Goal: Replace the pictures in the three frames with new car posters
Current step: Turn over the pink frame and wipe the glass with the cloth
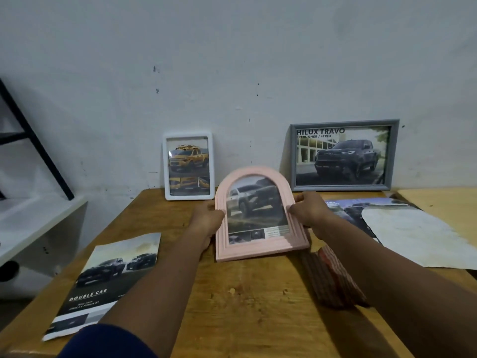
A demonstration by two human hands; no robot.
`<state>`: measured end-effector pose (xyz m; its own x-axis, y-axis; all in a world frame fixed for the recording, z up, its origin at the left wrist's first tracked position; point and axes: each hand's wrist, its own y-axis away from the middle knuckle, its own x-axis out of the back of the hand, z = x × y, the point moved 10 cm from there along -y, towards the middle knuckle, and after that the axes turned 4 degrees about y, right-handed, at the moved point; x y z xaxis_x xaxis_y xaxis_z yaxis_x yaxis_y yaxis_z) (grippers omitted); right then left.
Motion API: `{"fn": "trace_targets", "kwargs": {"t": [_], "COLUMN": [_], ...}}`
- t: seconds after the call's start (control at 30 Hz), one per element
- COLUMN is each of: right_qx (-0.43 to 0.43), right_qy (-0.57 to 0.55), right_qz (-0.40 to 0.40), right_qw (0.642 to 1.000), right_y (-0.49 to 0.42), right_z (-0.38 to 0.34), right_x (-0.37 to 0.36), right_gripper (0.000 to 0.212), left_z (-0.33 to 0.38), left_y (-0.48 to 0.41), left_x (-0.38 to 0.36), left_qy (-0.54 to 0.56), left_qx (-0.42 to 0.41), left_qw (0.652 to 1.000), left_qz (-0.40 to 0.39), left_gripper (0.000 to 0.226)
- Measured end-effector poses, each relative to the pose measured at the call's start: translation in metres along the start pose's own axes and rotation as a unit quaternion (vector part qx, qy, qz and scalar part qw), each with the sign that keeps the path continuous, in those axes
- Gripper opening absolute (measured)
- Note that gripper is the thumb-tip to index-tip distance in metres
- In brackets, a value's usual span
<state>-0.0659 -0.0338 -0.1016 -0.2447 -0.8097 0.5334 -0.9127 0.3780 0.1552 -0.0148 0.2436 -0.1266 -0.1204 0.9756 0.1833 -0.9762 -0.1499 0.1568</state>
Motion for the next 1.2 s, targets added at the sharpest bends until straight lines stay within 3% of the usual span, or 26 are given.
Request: {"fn": "trace_targets", "kwargs": {"t": [0.13, 0.37, 0.53, 0.73, 0.87, 0.93, 1.2], "right_qx": [0.122, 0.212, 0.204, 0.205, 0.206, 0.206, 0.187], "right_qy": [-0.015, -0.016, -0.015, -0.031, -0.037, -0.037, 0.014], "right_qz": [0.079, 0.127, 0.116, 0.105, 0.109, 0.106, 0.097], "right_qw": [0.989, 0.969, 0.972, 0.973, 0.972, 0.972, 0.977], "right_y": [-0.003, -0.031, -0.064, -0.104, -0.117, -0.121, -0.128], "right_z": [-0.039, -0.067, -0.064, -0.068, -0.069, -0.068, -0.065], "right_x": [0.021, 0.026, 0.011, 0.000, -0.005, -0.008, -0.015], "right_gripper": [0.028, 0.038, 0.043, 0.032, 0.045, 0.042, 0.041], "left_z": [0.029, 0.067, 0.078, 0.088, 0.088, 0.087, 0.083], "left_y": [-0.009, -0.034, -0.062, -0.097, -0.108, -0.112, -0.116], "left_x": [-0.004, -0.022, -0.036, -0.054, -0.065, -0.069, -0.074], "left_qy": [0.040, 0.066, 0.051, 0.002, -0.020, -0.033, -0.048], "left_qx": [-0.054, -0.124, -0.143, -0.165, -0.179, -0.188, -0.171], "left_qw": [0.998, 0.990, 0.988, 0.986, 0.984, 0.982, 0.984], "left_qz": [0.005, 0.002, 0.006, -0.009, -0.016, -0.015, -0.028], "left_gripper": [0.048, 0.061, 0.071, 0.074, 0.079, 0.083, 0.086]}}
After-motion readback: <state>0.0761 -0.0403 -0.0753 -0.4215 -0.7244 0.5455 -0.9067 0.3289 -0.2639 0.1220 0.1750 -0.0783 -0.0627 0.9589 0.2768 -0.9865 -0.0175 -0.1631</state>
